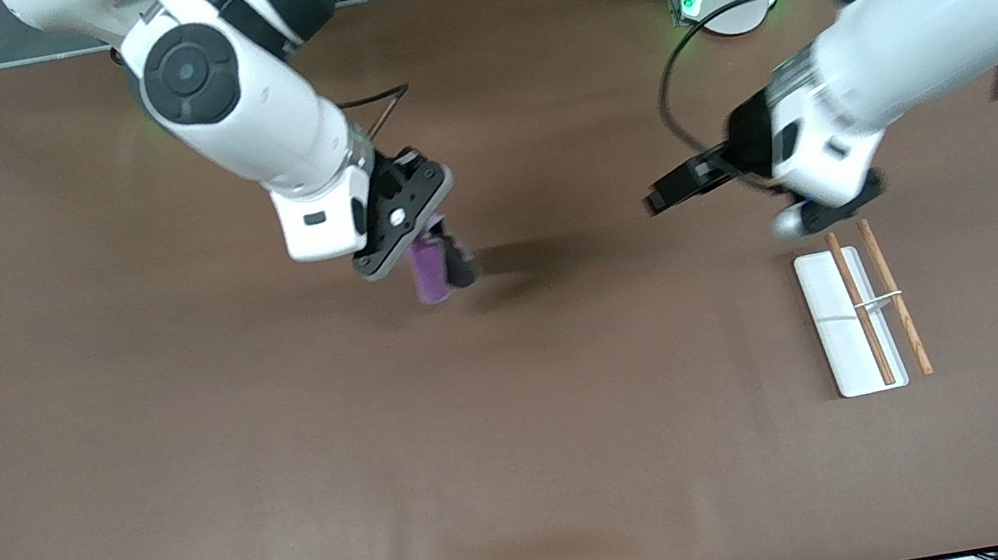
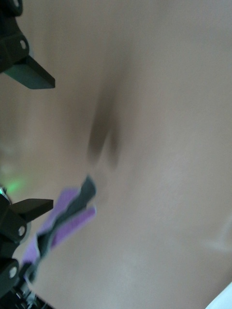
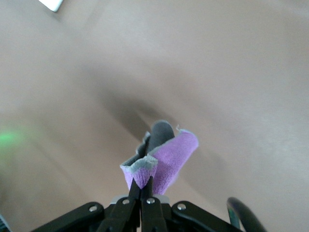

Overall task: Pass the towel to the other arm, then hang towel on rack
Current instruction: 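Lift the towel with the right gripper while the left gripper approaches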

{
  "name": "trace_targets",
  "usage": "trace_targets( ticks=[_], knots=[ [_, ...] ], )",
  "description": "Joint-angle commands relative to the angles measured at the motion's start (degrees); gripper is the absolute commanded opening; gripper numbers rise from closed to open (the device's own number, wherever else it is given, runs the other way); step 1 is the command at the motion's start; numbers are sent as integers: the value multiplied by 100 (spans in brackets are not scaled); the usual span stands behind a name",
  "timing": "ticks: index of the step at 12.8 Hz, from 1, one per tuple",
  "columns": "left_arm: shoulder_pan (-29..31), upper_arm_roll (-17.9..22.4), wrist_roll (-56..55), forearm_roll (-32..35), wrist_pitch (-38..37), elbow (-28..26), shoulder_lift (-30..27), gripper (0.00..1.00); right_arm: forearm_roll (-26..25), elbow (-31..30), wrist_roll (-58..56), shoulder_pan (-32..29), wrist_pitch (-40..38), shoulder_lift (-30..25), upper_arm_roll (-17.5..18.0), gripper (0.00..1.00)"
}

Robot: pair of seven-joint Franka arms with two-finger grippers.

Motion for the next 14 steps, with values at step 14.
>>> trace_targets(
  ticks=[14],
  knots=[
    [-774,18,-3081,-1140,825,84,753,65,150,237,1439,925,1281,364,-17,0]
  ],
)
